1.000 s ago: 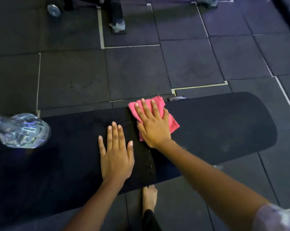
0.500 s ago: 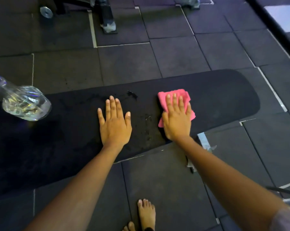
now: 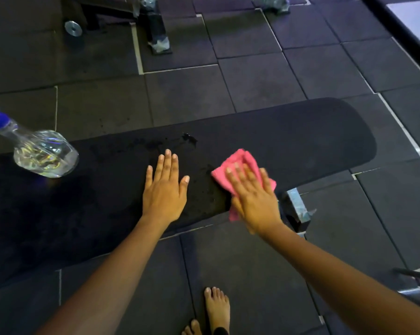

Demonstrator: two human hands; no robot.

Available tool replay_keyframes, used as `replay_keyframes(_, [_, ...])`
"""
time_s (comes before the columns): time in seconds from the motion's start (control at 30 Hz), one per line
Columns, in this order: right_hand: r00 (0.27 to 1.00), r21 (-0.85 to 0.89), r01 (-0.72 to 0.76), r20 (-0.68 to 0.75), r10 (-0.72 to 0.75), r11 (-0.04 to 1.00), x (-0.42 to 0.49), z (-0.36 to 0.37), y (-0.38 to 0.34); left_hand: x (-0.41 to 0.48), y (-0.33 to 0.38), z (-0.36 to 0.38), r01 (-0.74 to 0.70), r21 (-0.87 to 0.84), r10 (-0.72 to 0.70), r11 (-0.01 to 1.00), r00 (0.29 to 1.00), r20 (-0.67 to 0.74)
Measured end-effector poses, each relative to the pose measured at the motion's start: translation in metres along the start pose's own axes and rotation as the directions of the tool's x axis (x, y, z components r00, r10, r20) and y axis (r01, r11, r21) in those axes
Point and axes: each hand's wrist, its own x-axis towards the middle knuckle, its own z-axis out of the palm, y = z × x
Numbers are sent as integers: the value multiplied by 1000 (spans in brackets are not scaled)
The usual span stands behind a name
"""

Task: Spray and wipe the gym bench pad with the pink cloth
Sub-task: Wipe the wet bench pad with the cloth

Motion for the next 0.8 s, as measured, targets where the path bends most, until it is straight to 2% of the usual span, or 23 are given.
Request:
replay_keyframes(0.07, [960, 40, -276, -42, 277, 960, -2, -1, 9, -15, 0, -1, -3, -12, 3, 1000, 1000, -20])
replay_keyframes(0.1, [934, 74, -349, -54, 353, 934, -2, 0, -2, -24, 0, -1, 3, -14, -3, 1000, 999, -35])
replay_keyframes(0.13, [940, 112, -332, -45, 339, 936, -3, 1, -21, -34, 0, -1, 8, -11, -9, 1000, 999, -44])
replay_keyframes(0.2, [991, 140, -124, -23, 129, 982, -7, 5, -58, -53, 0, 2, 17, 1, -17, 1000, 999, -39])
replay_keyframes(0.23, [999, 121, -13, -51, 20, 993, -8, 8, -62, -61, -1, 3, 21, 6, -21, 1000, 999, -36])
replay_keyframes(0.27, [998, 105, 34, -56, -28, 994, -7, 7, -55, -66, -2, 4, 25, 10, -25, 1000, 999, -35])
replay_keyframes(0.3, [998, 104, 3, -57, 3, 995, -5, 5, -43, -70, -4, 5, 29, 15, -28, 999, 999, -35])
replay_keyframes(0.4, [958, 175, -263, -68, 278, 949, -3, 5, -33, -74, -10, 7, 25, 22, -24, 999, 999, -42])
replay_keyframes(0.43, [963, 187, -253, -49, 267, 949, -4, 6, -48, -74, -11, 7, 20, 16, -19, 1000, 999, -40])
replay_keyframes(0.47, [981, 198, -185, -25, 194, 963, -7, 7, -66, -74, -11, 7, 14, 8, -14, 1000, 999, -36])
replay_keyframes(0.53, [997, 159, 4, -72, 8, 987, -11, 10, -80, -74, -13, 5, 5, -14, -5, 1000, 999, -37])
replay_keyframes(0.57, [997, 133, 35, -74, -25, 990, -9, 7, -72, -76, -15, 3, 8, -25, -9, 1000, 999, -41])
replay_keyframes(0.6, [997, 121, -5, -73, 14, 993, -6, 5, -60, -78, -18, 2, 22, -29, -23, 999, 999, -48])
replay_keyframes(0.67, [973, 180, -206, -68, 221, 962, 1, 2, -53, -83, -26, 2, 80, -12, -80, 997, 995, -62])
replay_keyframes(0.7, [961, 213, -254, -52, 271, 943, 2, 1, -65, -86, -28, 2, 104, -3, -104, 995, 993, -60])
replay_keyframes(0.73, [972, 231, -224, -18, 234, 947, 1, 1, -85, -88, -29, 2, 117, 0, -117, 993, 992, -55])
replay_keyframes(0.8, [1000, 200, -13, -19, 17, 980, -4, 5, -118, -89, -29, 2, 125, -12, -126, 992, 991, -51])
